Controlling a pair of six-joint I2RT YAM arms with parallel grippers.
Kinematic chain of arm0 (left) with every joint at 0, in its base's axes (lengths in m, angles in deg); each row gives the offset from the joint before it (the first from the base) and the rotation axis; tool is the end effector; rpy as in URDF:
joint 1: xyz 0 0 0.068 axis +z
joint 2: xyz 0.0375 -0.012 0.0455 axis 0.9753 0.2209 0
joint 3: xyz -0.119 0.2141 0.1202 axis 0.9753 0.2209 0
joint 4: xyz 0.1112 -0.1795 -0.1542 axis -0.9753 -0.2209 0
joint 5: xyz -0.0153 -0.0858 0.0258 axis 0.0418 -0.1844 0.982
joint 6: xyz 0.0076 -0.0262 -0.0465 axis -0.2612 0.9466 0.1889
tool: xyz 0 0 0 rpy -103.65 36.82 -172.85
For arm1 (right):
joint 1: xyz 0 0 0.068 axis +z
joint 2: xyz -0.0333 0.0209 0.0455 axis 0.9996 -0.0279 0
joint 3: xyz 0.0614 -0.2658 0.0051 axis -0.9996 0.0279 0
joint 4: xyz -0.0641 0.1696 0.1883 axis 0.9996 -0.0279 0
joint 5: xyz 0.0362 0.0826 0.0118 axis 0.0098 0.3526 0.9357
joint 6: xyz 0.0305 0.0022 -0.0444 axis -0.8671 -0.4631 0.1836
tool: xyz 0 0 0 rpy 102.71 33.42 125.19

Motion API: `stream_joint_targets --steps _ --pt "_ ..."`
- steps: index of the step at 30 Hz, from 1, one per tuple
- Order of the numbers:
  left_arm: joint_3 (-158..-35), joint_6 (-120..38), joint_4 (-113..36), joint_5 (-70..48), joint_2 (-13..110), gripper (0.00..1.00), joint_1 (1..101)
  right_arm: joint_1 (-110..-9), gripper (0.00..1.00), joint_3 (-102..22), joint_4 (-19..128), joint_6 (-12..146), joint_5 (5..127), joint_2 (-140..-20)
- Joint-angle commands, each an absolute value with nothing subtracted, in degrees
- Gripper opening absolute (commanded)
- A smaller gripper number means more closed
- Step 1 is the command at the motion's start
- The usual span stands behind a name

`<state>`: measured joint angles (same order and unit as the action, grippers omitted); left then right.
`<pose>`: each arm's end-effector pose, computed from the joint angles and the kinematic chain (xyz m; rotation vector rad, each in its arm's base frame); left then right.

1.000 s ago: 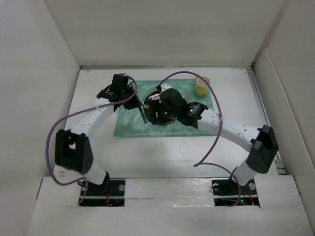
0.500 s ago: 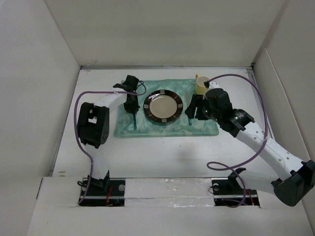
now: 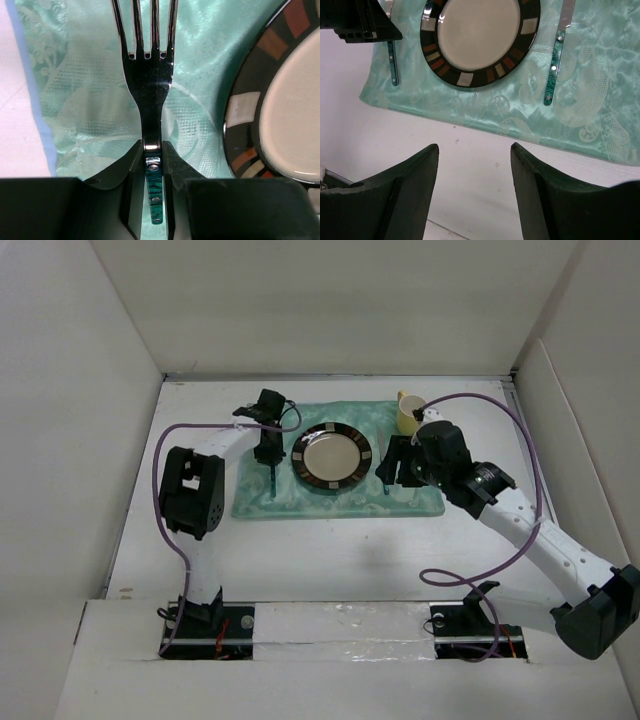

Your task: Set the dinner table for one person

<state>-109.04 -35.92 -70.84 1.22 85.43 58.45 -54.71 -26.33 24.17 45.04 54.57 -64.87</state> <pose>0.4018 -0.1341 0.2031 0.0162 2.5886 -0.1443 0.2101 0.1370 0.3346 -0.0556 2.2313 0.5339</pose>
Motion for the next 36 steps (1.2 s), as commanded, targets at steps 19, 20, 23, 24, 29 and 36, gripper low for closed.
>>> stream_joint_targets --steps 19,20,23,24,29,36 --pt "-115.32 -37.95 -70.16 5.65 91.93 0.07 56.58 -55.00 0.65 -25.35 24.26 45.03 53.97 -64.46" --pt "-115.24 -37.77 -70.24 5.56 91.84 0.10 56.58 -55.00 0.65 -25.61 24.26 45.11 53.97 -64.55" --pt "-114.80 -37.42 -69.63 4.86 90.61 0.29 56.58 -55.00 0.65 -26.49 24.08 45.20 53.44 -64.72" --pt "-114.71 -37.33 -69.63 4.85 90.26 0.36 56.58 -55.00 0.65 -26.84 23.99 45.29 53.44 -64.81" --pt "-116.20 -36.46 -70.50 4.94 85.78 0.53 56.58 -55.53 0.65 -29.47 23.29 45.73 53.44 -64.99" --pt "-122.79 -34.00 -73.67 6.26 73.40 0.51 56.58 -57.55 0.00 -40.53 22.41 47.22 53.44 -64.73"
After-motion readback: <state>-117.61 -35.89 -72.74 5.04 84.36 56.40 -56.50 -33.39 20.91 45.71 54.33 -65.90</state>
